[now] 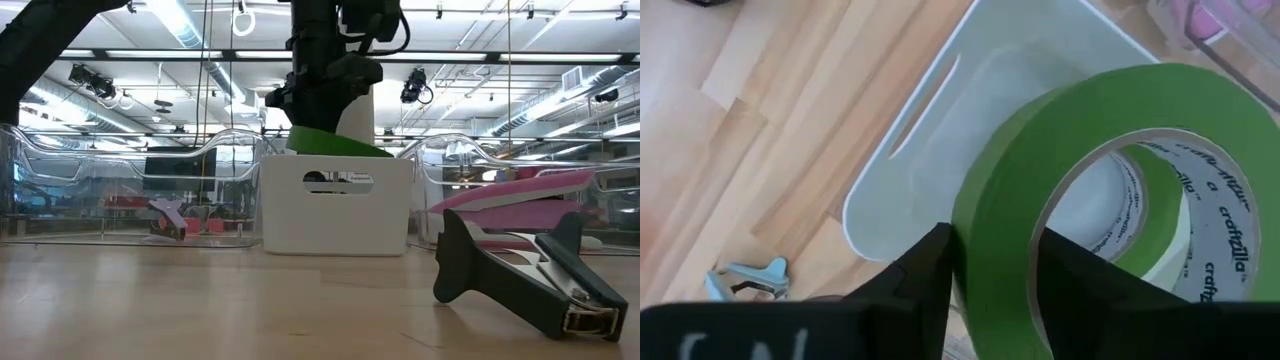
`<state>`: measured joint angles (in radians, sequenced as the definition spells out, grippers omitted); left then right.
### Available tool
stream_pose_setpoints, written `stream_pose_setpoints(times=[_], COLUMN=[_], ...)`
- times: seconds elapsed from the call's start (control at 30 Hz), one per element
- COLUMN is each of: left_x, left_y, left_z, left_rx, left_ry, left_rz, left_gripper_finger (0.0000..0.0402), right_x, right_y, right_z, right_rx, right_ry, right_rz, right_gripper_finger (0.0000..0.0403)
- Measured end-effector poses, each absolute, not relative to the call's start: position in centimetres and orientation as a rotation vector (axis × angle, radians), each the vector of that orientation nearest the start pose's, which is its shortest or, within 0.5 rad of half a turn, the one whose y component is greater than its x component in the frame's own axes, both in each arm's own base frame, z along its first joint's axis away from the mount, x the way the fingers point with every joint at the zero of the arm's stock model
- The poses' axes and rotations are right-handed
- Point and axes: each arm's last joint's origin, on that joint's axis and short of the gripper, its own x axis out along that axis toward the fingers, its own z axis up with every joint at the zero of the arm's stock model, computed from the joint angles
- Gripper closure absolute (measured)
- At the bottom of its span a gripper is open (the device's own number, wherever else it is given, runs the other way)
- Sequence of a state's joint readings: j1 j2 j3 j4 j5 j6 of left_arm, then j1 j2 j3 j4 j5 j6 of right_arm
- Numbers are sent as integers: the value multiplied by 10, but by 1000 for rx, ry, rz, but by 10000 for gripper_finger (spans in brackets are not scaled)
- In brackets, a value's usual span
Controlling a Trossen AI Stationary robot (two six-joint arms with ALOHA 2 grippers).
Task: Pick and place Stapler, Stapler remover, tape
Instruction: Put the green tape into the white bin
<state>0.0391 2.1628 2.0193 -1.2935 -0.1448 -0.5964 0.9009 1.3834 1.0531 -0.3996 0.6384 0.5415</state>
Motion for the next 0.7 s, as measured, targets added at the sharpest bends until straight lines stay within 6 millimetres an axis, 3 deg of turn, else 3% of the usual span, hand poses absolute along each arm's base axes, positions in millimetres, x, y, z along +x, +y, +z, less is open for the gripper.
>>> stream_pose_setpoints(times=[0.37,0.7], left_x=[431,431], left_y=[17,14], left_z=[251,252], left_rx=[-391,-382], left_ry=[1337,1336], left_rz=[574,579], left_gripper_finger=[281,246], right_x=[194,194], right_y=[216,216], right_z=[279,279], right_rx=[17,17], right_ry=[567,567], right_rz=[99,99], right_gripper_finger=[296,296])
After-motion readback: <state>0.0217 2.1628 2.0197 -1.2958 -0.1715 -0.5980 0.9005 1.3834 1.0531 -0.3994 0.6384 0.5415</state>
